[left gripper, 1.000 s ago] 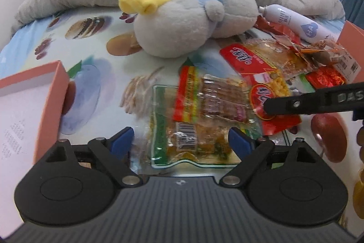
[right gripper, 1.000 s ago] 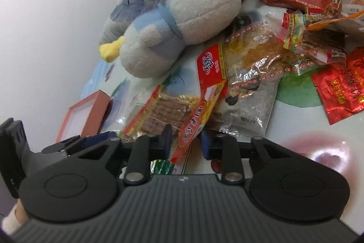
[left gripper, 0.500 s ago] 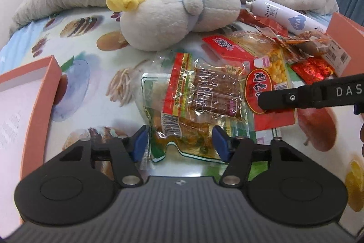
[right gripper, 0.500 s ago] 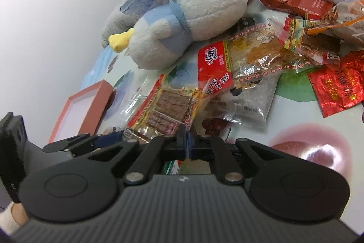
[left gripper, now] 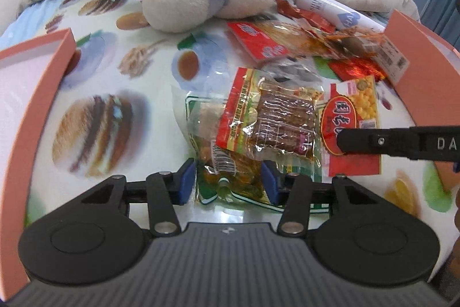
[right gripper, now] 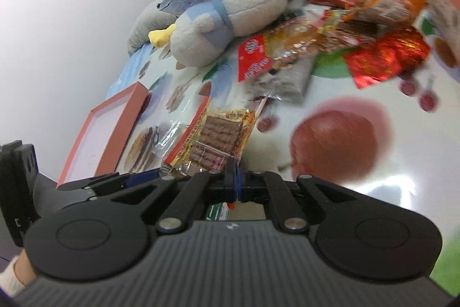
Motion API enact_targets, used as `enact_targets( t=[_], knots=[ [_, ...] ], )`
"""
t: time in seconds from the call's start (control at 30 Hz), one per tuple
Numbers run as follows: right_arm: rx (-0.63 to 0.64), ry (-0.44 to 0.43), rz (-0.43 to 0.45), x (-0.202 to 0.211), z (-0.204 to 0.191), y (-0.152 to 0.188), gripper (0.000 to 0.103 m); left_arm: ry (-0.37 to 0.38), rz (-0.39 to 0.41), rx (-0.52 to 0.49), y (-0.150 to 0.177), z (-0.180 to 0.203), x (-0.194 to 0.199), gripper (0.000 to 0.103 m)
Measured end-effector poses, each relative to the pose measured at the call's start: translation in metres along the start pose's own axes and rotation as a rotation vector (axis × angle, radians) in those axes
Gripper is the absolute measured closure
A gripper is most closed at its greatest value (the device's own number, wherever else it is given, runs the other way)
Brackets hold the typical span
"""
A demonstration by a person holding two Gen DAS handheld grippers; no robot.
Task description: Organize snacks
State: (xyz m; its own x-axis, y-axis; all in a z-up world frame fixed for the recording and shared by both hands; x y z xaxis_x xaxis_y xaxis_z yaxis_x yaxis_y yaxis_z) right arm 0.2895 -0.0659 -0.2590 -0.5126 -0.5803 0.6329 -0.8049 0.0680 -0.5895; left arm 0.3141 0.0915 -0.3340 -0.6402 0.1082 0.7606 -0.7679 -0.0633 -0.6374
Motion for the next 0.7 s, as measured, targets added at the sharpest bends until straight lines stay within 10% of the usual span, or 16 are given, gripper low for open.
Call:
enact_targets(
  t=[0.7],
  knots=[
    [-0.035,0.213,0.072,0.098,0.053,0.057,0.099,-0.027,-0.029,0.012,0.047,0.041,0.042,0.051]
  ],
)
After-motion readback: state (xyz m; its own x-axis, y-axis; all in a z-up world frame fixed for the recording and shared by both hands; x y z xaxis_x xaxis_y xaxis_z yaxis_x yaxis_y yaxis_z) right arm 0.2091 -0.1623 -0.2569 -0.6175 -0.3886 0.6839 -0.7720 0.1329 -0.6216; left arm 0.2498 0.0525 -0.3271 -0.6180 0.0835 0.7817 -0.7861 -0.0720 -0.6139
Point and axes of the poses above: each gripper's, at about its wrist camera, not at the fingertips, and x roughly against the way its jaws point, z to its right, y to its underside, the point moved 9 cm from there along -x, roughly the way its jaws point, and after that the axes turned 3 degrees about z, right-handed, at the moved point
